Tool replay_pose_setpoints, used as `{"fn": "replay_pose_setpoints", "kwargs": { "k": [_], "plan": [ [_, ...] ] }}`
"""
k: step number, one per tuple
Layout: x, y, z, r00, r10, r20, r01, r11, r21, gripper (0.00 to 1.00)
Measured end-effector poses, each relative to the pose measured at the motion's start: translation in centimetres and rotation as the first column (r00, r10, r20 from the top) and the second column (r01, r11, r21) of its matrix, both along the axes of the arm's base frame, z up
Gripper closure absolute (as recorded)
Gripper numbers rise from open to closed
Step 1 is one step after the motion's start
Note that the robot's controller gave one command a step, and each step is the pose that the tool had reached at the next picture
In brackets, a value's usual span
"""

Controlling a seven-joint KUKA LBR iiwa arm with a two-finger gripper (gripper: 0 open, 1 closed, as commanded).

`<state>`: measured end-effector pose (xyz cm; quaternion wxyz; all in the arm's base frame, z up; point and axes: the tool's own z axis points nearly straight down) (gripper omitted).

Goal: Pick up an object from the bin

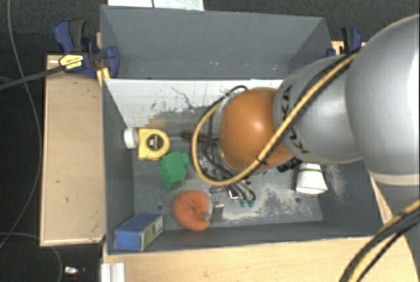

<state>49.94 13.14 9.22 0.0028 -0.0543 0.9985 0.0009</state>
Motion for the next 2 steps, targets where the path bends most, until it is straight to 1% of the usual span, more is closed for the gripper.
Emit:
{"fn": "replay_pose_setpoints", "kwargs": {
  "k": [1, 2],
  "plan": [
    [-0.59, 0.01, -2.21, 1.000, 0.024, 0.004, -0.024, 1.000, 0.004, 0.00],
    [-1.13, -0.96, -2.05, 0.998, 0.069, 0.001, -0.069, 0.998, 0.001, 1.00]
  ]
}}
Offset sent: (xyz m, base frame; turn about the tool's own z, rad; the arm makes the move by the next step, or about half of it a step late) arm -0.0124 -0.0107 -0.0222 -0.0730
